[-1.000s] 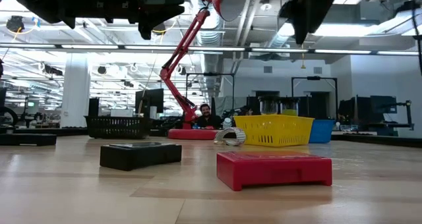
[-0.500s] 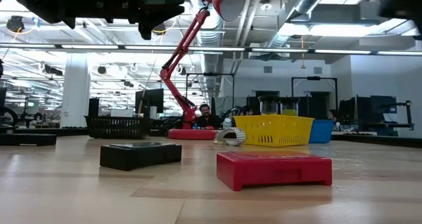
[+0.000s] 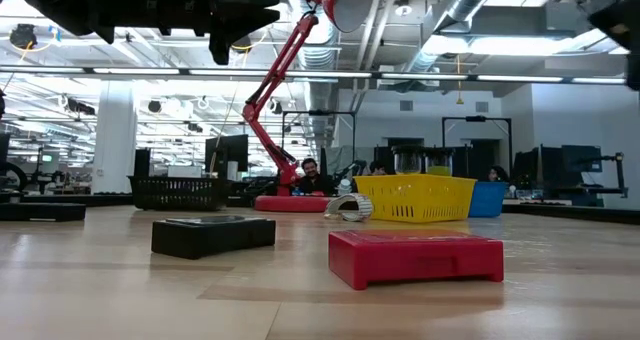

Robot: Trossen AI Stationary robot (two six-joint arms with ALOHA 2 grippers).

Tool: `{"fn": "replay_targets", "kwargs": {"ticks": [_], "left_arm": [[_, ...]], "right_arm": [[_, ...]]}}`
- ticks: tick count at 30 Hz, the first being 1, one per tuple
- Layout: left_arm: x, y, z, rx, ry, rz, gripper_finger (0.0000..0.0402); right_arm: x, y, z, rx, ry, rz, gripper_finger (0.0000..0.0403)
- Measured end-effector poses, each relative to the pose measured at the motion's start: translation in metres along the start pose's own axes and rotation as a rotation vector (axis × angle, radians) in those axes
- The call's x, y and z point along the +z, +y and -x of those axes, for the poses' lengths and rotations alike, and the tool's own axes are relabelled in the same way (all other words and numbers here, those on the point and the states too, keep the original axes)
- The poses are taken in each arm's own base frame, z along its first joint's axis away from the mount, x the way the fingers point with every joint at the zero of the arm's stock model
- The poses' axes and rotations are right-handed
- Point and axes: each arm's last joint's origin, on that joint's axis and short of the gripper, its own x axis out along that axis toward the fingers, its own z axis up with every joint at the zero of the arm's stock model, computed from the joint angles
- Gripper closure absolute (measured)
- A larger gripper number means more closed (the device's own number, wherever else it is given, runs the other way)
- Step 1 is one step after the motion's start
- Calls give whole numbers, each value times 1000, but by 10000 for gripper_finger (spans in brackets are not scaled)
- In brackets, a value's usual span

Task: Pick & Place Office items
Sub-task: Put the red digital clock into the blue bin

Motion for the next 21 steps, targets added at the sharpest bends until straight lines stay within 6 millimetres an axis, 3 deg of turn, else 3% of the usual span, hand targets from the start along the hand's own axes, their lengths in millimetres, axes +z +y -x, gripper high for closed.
{"fn": "replay_targets", "kwargs": {"ticks": [6,13,21], "left_arm": [[-1,-4,0,-17,4,94,294],[-1,-5,1,-22,4,95,294],[-1,-5,1,-24,3,123,294]], "right_arm": [[2,-15,-22,38,-166,14,177],[20,-28,-54,257,-468,-119,197],[25,-17,-97,282,-512,-151,209]]}}
